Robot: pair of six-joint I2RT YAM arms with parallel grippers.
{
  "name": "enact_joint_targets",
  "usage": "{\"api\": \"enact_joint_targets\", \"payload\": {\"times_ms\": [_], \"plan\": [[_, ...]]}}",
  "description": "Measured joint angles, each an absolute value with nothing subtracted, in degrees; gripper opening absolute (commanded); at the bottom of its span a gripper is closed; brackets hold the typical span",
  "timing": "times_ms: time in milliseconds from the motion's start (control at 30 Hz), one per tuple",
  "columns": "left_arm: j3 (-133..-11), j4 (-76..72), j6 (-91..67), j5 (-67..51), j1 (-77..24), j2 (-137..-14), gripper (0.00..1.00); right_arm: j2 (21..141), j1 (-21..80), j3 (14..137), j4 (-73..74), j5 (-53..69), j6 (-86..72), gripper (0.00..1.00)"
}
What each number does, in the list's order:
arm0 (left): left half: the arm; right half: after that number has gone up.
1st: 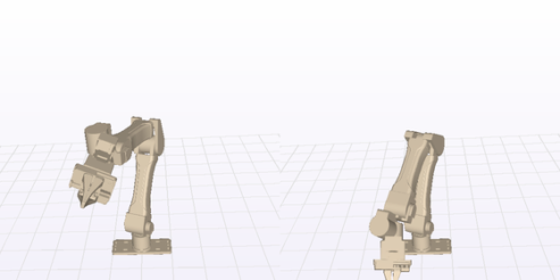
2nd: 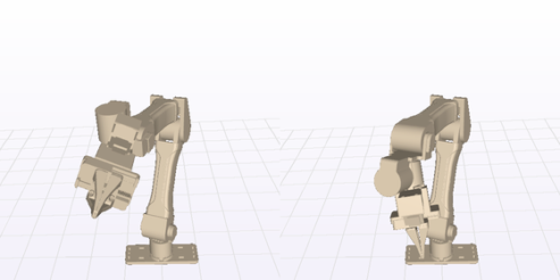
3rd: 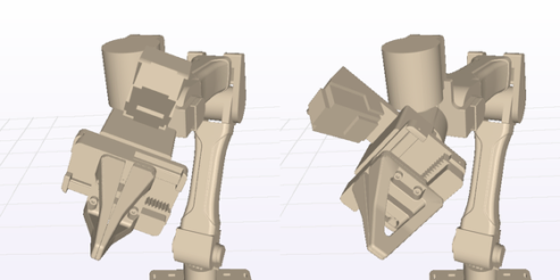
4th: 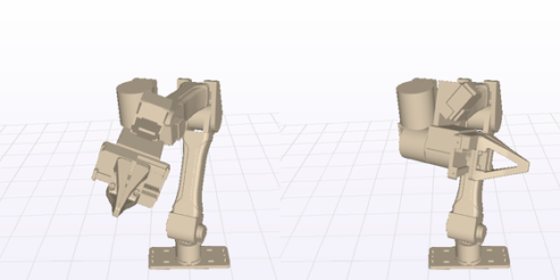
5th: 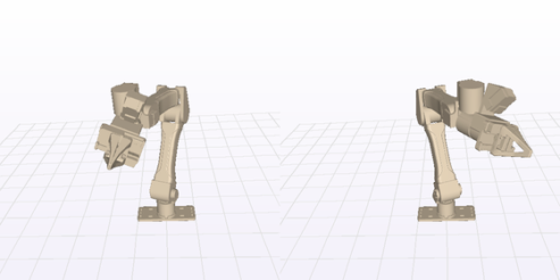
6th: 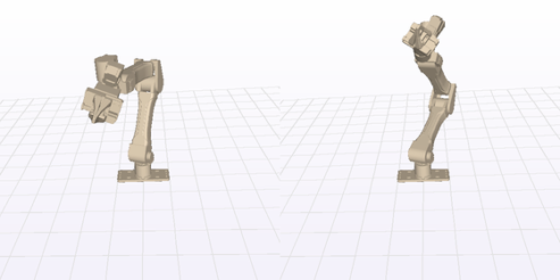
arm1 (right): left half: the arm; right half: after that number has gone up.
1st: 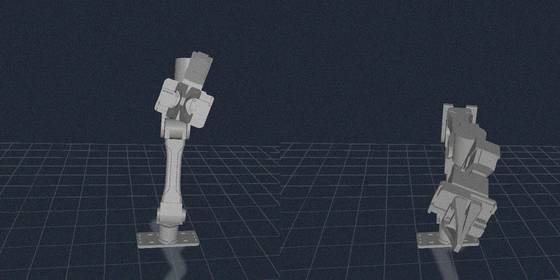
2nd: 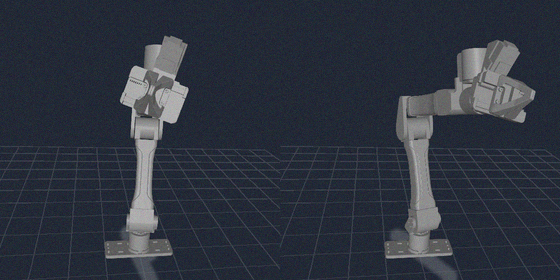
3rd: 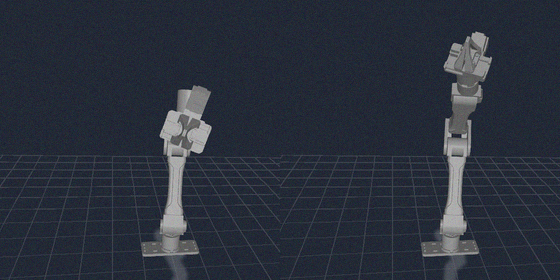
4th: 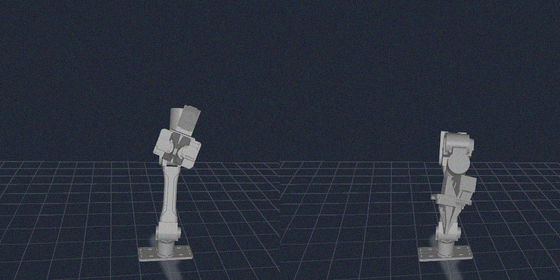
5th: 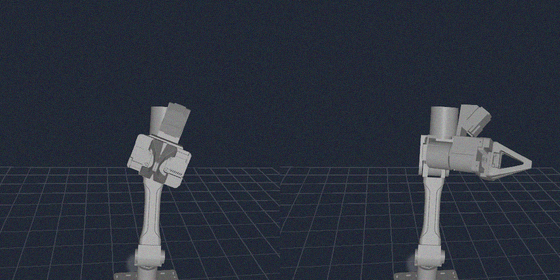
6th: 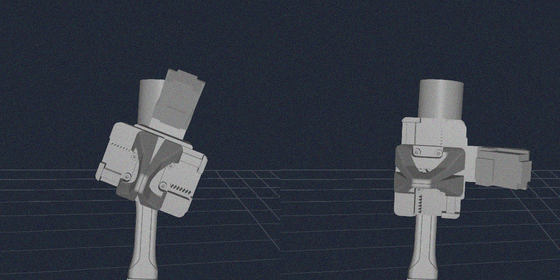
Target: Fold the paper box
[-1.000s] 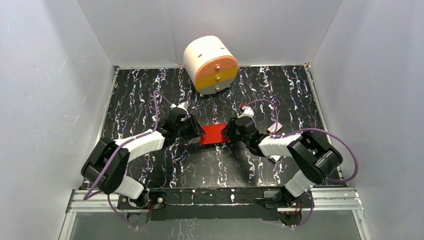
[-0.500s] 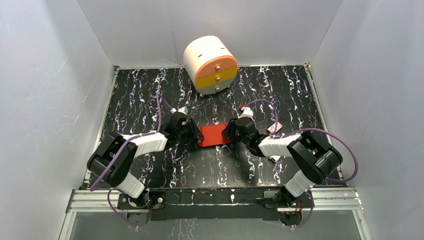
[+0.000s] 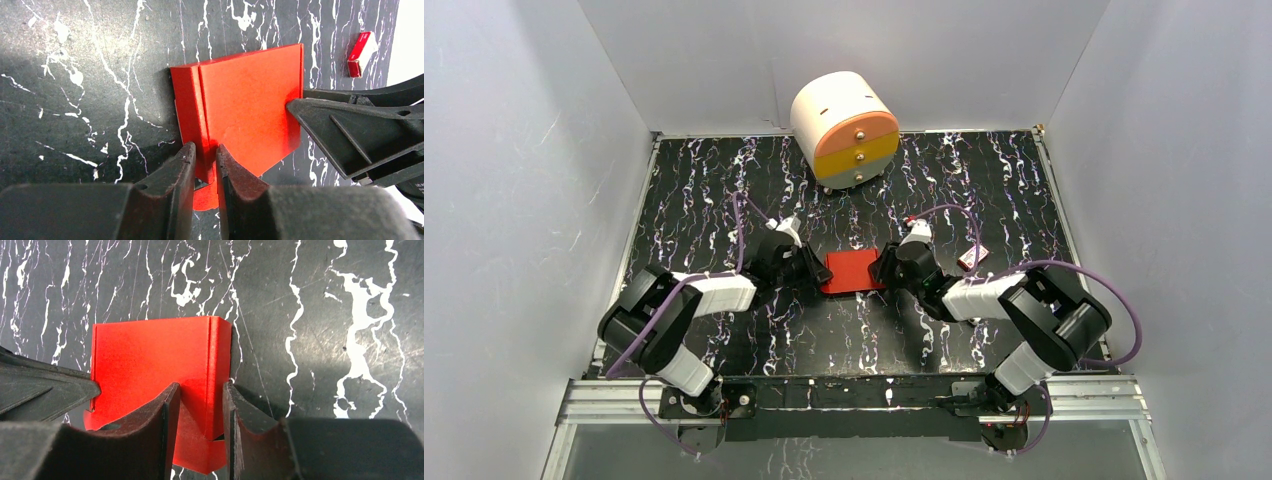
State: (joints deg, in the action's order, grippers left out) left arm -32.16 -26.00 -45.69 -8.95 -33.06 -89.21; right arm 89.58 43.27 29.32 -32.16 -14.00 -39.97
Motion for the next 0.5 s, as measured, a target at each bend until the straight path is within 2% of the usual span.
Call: {"api": "enact_joint_targets", "payload": {"times_ms": [300, 500], "plan": [[-25.8, -28.3, -43.8, -9.0, -33.1, -83.2, 0.18, 84.8, 46.5, 24.7, -32.2, -12.8, -41.9, 0.27], [-23.1, -29.1, -44.1, -9.3, -33.1, -81.1, 0.34, 81.3, 46.9, 24.5, -27.8, -12.2, -41.9, 0.41]]}}
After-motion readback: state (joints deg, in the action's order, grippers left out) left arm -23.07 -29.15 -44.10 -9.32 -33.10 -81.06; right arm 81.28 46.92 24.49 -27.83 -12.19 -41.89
